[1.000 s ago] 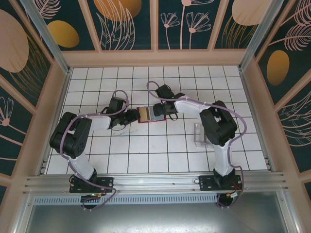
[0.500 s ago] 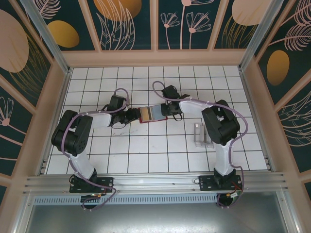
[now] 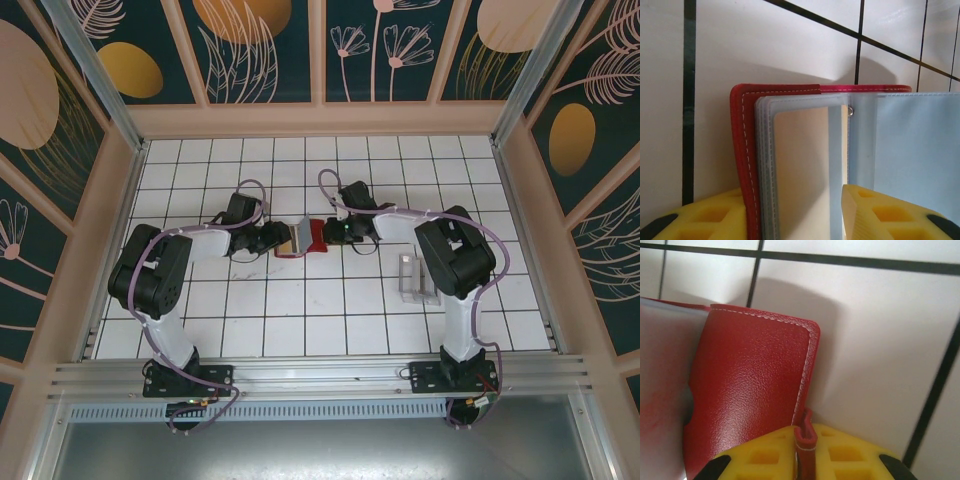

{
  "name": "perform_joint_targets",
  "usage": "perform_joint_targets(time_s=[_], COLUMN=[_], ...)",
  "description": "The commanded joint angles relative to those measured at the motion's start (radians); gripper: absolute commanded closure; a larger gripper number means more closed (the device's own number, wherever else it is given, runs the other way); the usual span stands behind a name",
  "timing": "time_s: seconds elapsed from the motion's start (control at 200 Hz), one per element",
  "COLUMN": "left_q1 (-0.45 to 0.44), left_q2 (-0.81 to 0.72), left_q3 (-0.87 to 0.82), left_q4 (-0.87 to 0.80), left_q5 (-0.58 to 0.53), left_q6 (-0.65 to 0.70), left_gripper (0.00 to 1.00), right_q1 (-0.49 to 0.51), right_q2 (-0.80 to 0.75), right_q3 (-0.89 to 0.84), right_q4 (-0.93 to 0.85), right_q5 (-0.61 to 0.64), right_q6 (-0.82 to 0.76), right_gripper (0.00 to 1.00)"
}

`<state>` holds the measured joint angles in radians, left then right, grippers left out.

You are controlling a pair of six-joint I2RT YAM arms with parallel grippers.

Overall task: Put the credit cards into the card holder
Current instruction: Close the card holder at the center of the table.

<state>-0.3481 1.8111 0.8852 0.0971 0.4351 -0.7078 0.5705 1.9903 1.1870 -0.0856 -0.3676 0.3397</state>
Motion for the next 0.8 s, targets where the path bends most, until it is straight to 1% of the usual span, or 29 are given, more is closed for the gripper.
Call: perform_joint_targets(time_s=[0.0, 0.165, 0.28, 0.365, 0.395, 0.415, 0.47, 0.581, 0.656, 0.751, 0.796], left_q1=[-0.014, -0.022, -0.035, -0.056, -0.062, -0.064, -0.068, -0.069, -0.069, -0.069, -0.069], left_q2=[-0.048, -0.120, -0.103, -0.103, -0.103, -0.072, -0.037, 0.016, 0.031, 0.050, 0.048], left_q3=[0.035, 0.027, 0.054, 0.055, 0.054, 0.055, 0.063, 0.047, 0.022, 0.018, 0.014], left_q4=[0.025, 0.026, 0.013, 0.021, 0.029, 0.034, 0.043, 0.085, 0.124, 0.157, 0.162], left_q5=[0.018, 0.008, 0.054, 0.040, 0.032, 0.028, 0.044, 0.079, 0.088, 0.145, 0.152], left_q6=[-0.004, -0.034, -0.042, -0.042, -0.041, -0.041, -0.043, -0.064, -0.086, -0.113, -0.119], left_gripper=[0.55, 0.54, 0.51, 0.50, 0.50, 0.50, 0.50, 0.49, 0.49, 0.49, 0.49], right_q1=[0.027, 0.034, 0.035, 0.036, 0.035, 0.035, 0.034, 0.029, 0.029, 0.029, 0.029], right_q2=[-0.007, 0.003, 0.012, 0.021, 0.021, 0.021, 0.014, -0.004, -0.018, -0.030, -0.039], right_q3=[-0.029, -0.053, -0.066, -0.055, -0.056, -0.058, -0.067, -0.073, -0.073, -0.078, -0.078], right_q4=[0.107, 0.172, 0.207, 0.200, 0.199, 0.200, 0.204, 0.198, 0.181, 0.169, 0.163], right_q5=[-0.125, -0.158, -0.163, -0.170, -0.171, -0.168, -0.163, -0.139, -0.120, -0.104, -0.097], right_q6=[0.053, 0.097, 0.123, 0.121, 0.119, 0.120, 0.122, 0.133, 0.125, 0.124, 0.124], right_gripper=[0.86, 0.85, 0.84, 0.83, 0.82, 0.82, 0.79, 0.69, 0.66, 0.65, 0.64])
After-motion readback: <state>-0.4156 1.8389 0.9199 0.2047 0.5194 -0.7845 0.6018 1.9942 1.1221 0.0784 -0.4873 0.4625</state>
